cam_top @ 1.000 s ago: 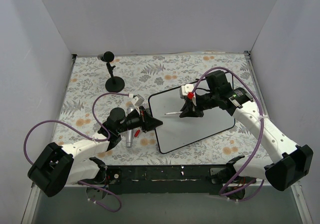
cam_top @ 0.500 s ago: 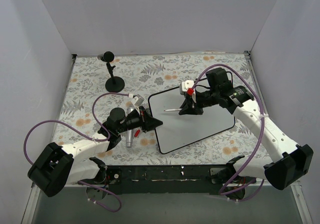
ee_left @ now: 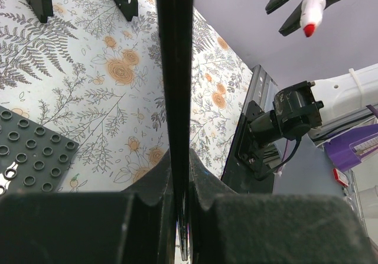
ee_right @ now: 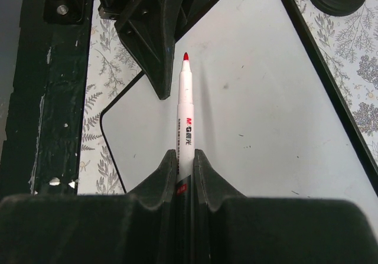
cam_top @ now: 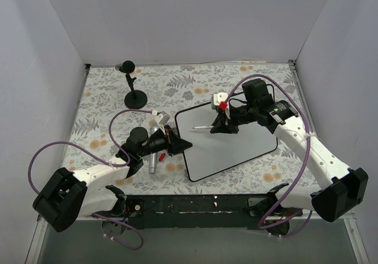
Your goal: Write a sentence on the whiteboard
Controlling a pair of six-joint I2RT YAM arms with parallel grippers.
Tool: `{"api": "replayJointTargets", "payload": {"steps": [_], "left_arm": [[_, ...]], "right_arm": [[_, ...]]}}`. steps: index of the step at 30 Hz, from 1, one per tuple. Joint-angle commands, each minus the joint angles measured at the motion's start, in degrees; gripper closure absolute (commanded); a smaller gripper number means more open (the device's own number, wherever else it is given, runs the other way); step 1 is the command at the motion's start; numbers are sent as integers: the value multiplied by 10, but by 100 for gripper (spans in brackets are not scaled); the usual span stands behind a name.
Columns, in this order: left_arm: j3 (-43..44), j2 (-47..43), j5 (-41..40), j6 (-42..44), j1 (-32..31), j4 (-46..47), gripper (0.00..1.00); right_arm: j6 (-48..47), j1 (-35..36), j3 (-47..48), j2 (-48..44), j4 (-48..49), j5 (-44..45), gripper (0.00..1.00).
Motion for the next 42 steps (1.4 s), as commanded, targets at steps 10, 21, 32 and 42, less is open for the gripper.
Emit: {"api": "replayJointTargets", "payload": {"steps": [10, 21, 32, 42], "left_arm": [[0, 3, -18, 15, -3, 33, 100], [-1, -4, -20, 18, -5, 33, 100], [6, -19, -28, 53, -7, 3, 100], [8, -21, -30, 57, -8, -1, 100]], "right_arm": [[36, 18, 25, 14, 45, 25, 99], [79, 32, 16, 27, 84, 69, 99], [93, 33, 0, 25, 97, 96, 99], [70, 33, -10, 10, 79, 66, 99]]}}
